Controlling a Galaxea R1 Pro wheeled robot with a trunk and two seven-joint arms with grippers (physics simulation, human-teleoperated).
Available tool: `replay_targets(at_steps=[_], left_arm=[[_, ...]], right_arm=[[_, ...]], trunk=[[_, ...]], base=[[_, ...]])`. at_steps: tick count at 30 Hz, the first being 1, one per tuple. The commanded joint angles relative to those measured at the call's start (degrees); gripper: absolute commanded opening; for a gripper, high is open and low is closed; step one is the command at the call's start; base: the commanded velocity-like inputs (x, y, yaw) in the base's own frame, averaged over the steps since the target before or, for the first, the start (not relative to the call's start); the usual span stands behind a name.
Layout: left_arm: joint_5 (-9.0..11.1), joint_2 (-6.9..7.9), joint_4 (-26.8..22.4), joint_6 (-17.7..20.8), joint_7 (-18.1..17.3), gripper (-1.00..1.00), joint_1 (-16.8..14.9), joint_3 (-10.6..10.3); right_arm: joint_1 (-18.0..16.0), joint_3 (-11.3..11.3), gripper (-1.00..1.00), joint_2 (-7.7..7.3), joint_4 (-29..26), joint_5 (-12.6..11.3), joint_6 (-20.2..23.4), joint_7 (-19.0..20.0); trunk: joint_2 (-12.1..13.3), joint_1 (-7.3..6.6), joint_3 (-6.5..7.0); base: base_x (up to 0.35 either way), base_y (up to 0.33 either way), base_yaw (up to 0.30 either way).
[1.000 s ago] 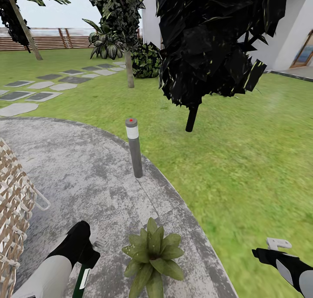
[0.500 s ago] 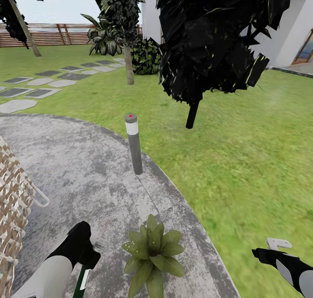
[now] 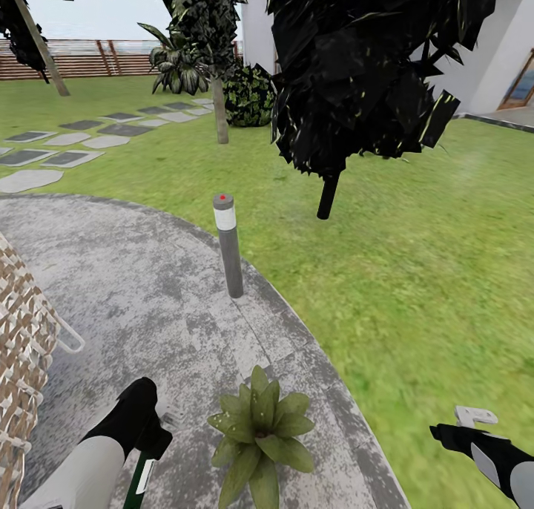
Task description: Pick up the pesticide atomizer in the garden and spray insectifuge to fully cover both potted plants in the garden.
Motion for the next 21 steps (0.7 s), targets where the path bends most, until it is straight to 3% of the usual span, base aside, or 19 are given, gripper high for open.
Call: replay_targets(at_steps=[1,10,21], left_arm=[[-0.6,-0.04,-0.1,0.1,-0.6,-1.00,0.0,0.2],[-0.5,-0.28,-0.1,0.0,-0.6,-1.00,0.0,0.2],[-0.5,-0.31,-0.1,-0.1,-0.5,-1.00,0.0,0.2]], right_arm=[[0.0,-0.4,1.00,-0.01,-0.1,-0.1,0.2,0.3],[0.0,-0.5,1.00,-0.01,-0.1,-0.1,0.2,0.3],[0.0,-0.5,1.00,-0.01,-0.1,-0.1,0.2,0.3]], trunk=[[0.0,-0.01,-0.05],[0.0,-0.01,-0.67],[0.0,-0.01,-1.61]], base=[[0.000,0.000,0.000],[0.000,0.000,-0.005],[0.000,0.000,-0.139]])
